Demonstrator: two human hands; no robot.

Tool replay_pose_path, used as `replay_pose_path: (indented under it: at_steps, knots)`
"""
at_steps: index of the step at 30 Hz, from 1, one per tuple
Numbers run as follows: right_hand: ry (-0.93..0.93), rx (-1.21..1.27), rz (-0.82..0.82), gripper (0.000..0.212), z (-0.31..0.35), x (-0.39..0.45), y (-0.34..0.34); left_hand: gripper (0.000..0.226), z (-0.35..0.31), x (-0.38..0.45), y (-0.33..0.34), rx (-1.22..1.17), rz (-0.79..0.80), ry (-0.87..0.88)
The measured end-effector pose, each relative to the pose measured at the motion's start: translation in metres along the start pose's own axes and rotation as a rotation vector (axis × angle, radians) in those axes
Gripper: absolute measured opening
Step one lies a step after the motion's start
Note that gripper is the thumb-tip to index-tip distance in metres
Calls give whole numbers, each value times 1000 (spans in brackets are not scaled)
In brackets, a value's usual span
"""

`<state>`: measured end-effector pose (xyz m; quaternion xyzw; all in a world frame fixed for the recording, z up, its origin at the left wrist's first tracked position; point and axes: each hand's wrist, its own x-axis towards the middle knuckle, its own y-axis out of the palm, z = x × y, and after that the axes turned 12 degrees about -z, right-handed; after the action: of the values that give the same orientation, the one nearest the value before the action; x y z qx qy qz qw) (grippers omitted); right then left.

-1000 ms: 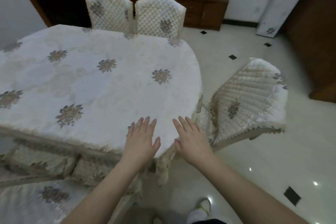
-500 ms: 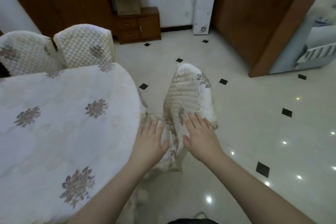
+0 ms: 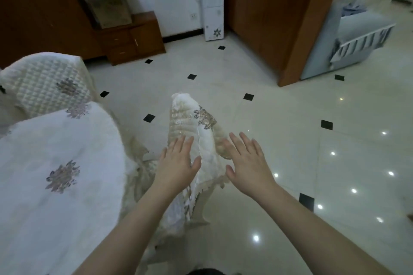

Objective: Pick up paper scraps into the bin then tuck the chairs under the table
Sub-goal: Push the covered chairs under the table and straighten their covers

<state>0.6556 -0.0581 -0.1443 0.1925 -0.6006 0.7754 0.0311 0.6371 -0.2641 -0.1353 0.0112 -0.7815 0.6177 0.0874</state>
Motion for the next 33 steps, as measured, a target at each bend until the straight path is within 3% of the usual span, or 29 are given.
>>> replay_pose_path:
  at_steps: [8,14,22,27,33]
  knots:
    - [-37,8,-63,68,-26,67,29,83,-6,61,33,-57,-29,-24]
    - [-104,-17,-10,68,-52,119,38,71,-21,116,42,-66,-173,-15]
    - [-133,40,61,69,-91,165,65,68,-24,158,64,19,-137,-49]
    - [-301,130,92,67,-119,206,86,67,-34,167,77,96,-172,-204]
    - [-518,175,165,67,-162,246,97,75,-74,167,93,50,-149,-551]
